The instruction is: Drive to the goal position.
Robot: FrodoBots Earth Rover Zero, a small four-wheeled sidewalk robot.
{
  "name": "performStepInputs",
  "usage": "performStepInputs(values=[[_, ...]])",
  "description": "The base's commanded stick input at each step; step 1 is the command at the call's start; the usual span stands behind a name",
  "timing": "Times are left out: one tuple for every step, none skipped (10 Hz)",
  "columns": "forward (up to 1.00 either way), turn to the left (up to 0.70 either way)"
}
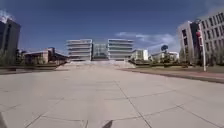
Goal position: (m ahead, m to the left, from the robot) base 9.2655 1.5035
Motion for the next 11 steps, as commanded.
performStepInputs(values=[[0.52,-0.01],[0.52,-0.01],[0.52,-0.01],[0.52,-0.01],[0.52,-0.01],[0.52,-0.01],[0.52,-0.01],[0.52,-0.01],[0.52,-0.01],[0.52,-0.01],[0.52,-0.01]])
